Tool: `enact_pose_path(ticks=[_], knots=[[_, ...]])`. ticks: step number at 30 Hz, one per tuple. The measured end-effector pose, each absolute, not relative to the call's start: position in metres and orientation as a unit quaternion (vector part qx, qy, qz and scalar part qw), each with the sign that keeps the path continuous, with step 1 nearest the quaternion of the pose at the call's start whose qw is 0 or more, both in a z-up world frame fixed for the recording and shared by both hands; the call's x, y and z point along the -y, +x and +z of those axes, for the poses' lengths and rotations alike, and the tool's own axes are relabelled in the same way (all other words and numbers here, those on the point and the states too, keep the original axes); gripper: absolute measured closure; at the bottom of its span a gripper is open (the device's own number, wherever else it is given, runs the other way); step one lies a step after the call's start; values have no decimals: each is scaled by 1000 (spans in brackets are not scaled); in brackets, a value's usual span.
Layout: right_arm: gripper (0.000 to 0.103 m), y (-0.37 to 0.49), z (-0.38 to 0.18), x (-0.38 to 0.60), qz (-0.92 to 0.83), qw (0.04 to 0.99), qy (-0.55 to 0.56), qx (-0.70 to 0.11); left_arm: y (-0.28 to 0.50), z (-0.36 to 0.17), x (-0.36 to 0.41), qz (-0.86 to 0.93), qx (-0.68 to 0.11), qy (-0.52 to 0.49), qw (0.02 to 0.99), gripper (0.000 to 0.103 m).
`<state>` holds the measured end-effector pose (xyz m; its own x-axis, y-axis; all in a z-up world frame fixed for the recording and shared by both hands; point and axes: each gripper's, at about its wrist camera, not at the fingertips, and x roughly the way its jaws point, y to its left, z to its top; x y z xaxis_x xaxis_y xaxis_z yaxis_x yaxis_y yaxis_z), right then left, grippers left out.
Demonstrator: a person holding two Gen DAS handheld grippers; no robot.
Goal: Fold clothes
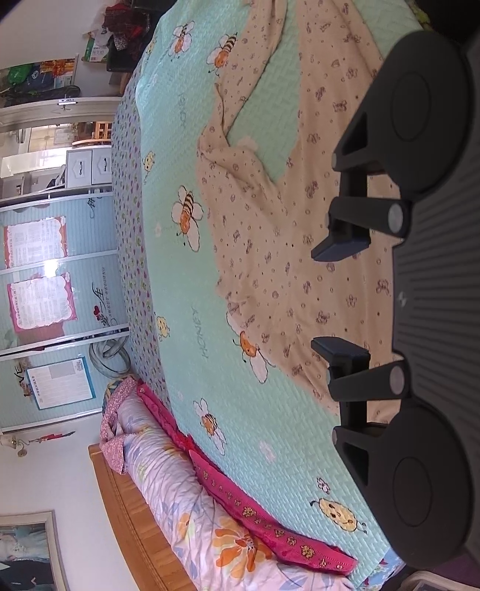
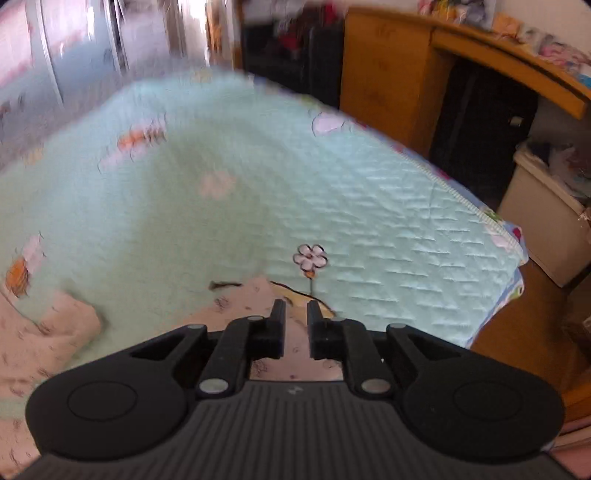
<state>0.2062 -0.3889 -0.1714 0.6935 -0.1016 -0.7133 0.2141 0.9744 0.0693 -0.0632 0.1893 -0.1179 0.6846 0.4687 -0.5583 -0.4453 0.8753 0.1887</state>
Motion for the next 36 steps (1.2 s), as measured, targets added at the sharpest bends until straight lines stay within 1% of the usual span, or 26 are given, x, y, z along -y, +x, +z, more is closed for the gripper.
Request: enact_pose_path(ticks=[1,3,4,8,10,13,16,19,20,21,25,28,31,32,33,35,36], knots=[[86,191,-174,381,-68,922,85,-372,-63,-118,-192,251,-309,18,917,55],[77,162,-178,365,-32,929,108,-352,-63,-120,-195,253,-309,15,916,55],[76,147,-182,357,-13,930,123,-346,-63,-121,-196,253,-309,13,917,55],[76,106,-216,330,67,900,225,-367,-63,-123,-196,247,-309,6,918,55],[76,102,-233,319,88,879,284,-373,-66,-124,-194,242,-309,5,920,55],[77,109,-248,300,103,854,337,-384,-72,-122,-198,247,-305,0,920,55],[78,122,-253,280,90,854,336,-386,-78,-120,-207,260,-302,-9,917,55],[84,132,-259,275,71,847,364,-382,-80,-121,-213,268,-301,-15,915,55],[97,134,-262,275,65,844,372,-381,-80,-121,-214,269,-302,-17,915,55],[102,136,-264,275,59,840,381,-381,-80,-121,-215,268,-301,-18,915,55],[102,114,-251,279,38,856,371,-359,-81,-122,-221,270,-299,-23,915,55],[102,85,-223,288,19,881,353,-315,-81,-126,-227,273,-301,-29,913,55],[102,67,-204,293,-3,896,338,-289,-81,-130,-233,275,-302,-37,912,55],[101,67,-205,293,0,897,330,-295,-81,-131,-234,274,-302,-40,912,55],[97,69,-207,292,5,896,324,-303,-81,-131,-234,273,-301,-41,913,55],[97,78,-210,284,21,891,328,-312,-84,-130,-235,273,-299,-40,914,55],[92,81,-209,279,26,892,329,-308,-85,-129,-236,275,-298,-40,913,55]])
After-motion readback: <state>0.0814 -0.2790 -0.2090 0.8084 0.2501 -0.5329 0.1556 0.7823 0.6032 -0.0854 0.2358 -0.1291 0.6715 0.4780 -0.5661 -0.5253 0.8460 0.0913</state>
